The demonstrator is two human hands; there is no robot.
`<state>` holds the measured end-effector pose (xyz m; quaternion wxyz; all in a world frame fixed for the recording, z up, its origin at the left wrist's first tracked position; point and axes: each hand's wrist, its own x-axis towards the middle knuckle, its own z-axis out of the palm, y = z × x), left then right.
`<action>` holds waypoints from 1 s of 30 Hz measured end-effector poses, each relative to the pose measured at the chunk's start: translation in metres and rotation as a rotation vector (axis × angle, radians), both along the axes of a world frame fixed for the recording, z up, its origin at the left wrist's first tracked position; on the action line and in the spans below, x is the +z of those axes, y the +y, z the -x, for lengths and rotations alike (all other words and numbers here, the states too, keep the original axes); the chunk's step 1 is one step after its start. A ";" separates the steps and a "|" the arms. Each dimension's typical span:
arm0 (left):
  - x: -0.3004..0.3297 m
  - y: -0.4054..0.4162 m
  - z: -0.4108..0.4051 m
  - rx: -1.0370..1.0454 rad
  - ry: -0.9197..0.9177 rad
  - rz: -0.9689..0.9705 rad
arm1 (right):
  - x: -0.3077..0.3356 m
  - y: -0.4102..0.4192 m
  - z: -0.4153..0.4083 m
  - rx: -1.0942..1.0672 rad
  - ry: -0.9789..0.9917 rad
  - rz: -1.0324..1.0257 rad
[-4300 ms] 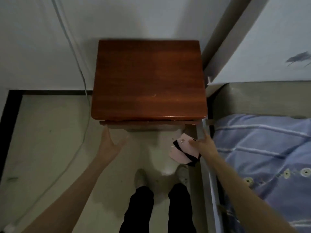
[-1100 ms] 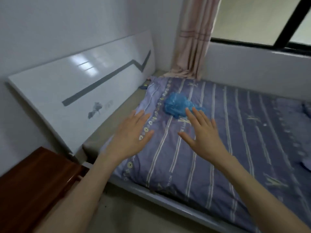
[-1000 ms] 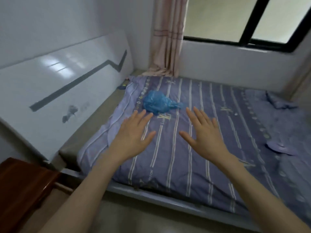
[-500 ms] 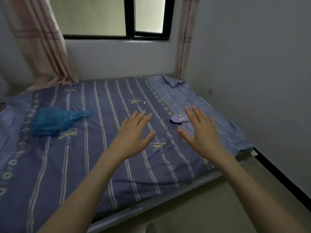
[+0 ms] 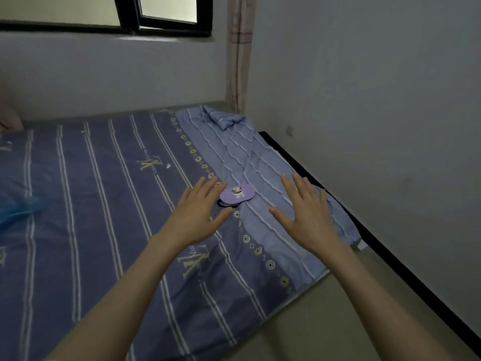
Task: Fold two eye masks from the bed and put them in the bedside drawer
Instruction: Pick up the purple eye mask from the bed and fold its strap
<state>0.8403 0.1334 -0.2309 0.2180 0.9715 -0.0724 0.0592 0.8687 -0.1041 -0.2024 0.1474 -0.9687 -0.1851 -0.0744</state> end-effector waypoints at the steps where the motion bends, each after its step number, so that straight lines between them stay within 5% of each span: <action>1: -0.004 -0.004 -0.015 -0.014 0.016 -0.003 | -0.004 -0.005 -0.012 -0.007 0.013 -0.002; 20: -0.114 -0.092 -0.293 0.203 0.244 0.082 | -0.114 -0.073 -0.345 0.191 0.145 0.055; 30: -0.290 -0.069 -0.352 0.362 0.441 0.013 | -0.309 -0.038 -0.436 0.262 0.446 0.337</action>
